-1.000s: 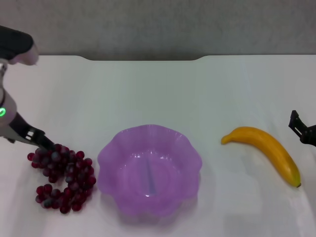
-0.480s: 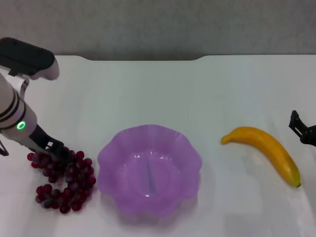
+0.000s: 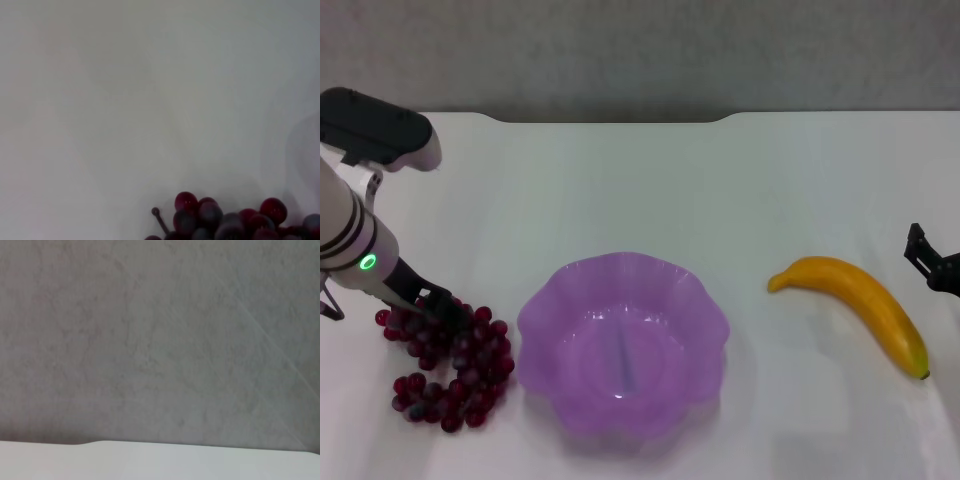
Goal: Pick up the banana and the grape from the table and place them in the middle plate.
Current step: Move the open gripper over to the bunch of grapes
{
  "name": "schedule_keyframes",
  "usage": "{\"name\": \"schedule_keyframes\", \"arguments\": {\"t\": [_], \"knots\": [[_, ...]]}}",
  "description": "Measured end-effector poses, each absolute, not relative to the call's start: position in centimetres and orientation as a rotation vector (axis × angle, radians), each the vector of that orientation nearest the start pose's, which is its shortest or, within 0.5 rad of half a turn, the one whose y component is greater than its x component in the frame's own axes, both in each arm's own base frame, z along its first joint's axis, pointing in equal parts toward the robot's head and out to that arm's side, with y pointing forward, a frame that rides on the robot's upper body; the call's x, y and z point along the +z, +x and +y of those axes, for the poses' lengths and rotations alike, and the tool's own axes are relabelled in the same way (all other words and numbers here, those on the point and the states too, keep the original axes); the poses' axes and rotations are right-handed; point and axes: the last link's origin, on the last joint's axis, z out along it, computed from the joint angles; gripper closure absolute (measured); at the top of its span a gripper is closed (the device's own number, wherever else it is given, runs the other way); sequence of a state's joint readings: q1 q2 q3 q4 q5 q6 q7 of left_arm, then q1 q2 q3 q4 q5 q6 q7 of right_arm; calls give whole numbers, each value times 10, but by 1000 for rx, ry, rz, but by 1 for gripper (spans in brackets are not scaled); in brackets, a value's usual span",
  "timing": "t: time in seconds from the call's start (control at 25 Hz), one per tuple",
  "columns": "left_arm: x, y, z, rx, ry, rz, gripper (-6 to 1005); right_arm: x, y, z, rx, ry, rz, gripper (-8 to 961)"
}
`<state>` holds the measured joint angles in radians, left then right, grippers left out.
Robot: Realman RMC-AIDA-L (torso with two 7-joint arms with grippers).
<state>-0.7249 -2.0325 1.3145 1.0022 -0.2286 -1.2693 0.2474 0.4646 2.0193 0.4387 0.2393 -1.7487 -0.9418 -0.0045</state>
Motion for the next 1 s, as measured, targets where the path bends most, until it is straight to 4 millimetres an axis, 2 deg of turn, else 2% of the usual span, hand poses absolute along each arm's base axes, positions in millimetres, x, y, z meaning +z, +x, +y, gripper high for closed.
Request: {"name": "schedule_keyframes", "arguments": {"t": [0.64, 0.84, 1.0], "knots": [[14, -258, 414, 562, -2048, -1158, 109, -22, 357, 337, 455, -1609, 683, 61], [12, -260, 414, 560, -2042, -1165, 134, -22, 356, 337, 455, -1609, 683, 61], [11, -259, 417, 523, -2040, -1158, 212, -22, 356, 338, 455, -1609, 683, 62]]}}
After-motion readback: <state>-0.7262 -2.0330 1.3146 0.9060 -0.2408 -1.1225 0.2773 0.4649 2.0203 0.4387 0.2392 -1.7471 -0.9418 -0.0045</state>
